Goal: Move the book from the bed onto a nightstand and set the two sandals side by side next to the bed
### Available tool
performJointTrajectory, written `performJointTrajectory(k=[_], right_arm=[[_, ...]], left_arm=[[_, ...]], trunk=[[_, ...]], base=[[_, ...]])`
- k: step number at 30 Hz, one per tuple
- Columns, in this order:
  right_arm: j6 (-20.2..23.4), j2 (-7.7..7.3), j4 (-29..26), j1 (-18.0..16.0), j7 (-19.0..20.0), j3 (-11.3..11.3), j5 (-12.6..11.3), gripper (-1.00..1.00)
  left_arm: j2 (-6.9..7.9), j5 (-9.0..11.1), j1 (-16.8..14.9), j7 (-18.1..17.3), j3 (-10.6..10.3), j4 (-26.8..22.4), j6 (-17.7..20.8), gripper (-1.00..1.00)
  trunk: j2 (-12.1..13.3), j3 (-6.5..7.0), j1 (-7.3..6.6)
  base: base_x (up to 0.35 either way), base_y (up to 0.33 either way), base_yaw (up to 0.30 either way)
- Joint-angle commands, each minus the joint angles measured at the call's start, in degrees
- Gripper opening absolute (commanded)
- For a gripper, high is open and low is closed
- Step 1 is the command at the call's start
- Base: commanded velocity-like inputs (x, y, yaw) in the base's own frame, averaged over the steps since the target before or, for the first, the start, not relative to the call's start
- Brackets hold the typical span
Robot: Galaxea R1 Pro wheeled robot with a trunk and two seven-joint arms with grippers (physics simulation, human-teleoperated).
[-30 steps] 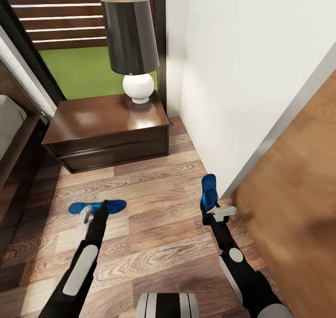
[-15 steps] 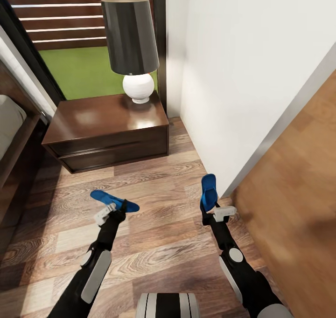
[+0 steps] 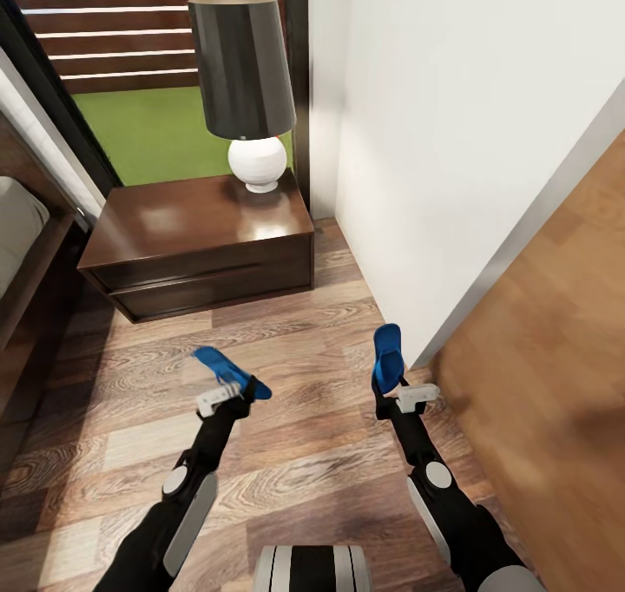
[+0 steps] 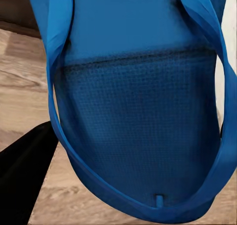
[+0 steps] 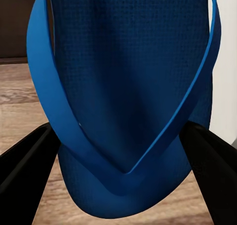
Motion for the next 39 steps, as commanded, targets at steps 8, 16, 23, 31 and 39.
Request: performJointTrajectory(k=[8, 16, 23, 31, 39], right_arm=[[-0.1, -0.02, 0.0, 0.0, -0.4, 0.2, 0.0, -1.00], [-0.1, -0.02, 0.0, 0.0, -0.4, 0.2, 0.0, -1.00], [-0.1, -0.05, 0.0, 0.0, -0.4, 0.2, -0.1, -1.00], [-0.1, -0.14, 0.0, 0.0, -0.4, 0.1, -0.4, -1.00], [-0.1, -0.03, 0.0, 0.0, -0.4, 0.1, -0.3, -1.00]], left_arm=[[-0.20, -11.3, 0.0, 0.1, -0.8, 3.2, -1.2, -1.00], [-0.37, -12.1, 0.0, 0.2, -0.9, 3.8, -3.1, -1.00], [-0.42, -13.5, 0.0, 0.4, -2.7, 6.6, -3.3, -1.00], [-0.99, -12.8, 0.0, 0.1, -2.9, 7.6, -3.9, -1.00], [-1.13, -6.1, 0.0, 0.2, -3.0, 8.6, -3.8, -1.00]], trunk=[[0.0, -0.03, -0.01], [0.0, -0.03, -0.01], [0.0, -0.03, -0.01], [0.0, -0.03, -0.01], [0.0, -0.03, -0.01]], base=[[0.000, 0.000, 0.000], [0.000, 0.000, 0.000], [0.000, 0.000, 0.000], [0.000, 0.000, 0.000], [0.000, 0.000, 0.000]])
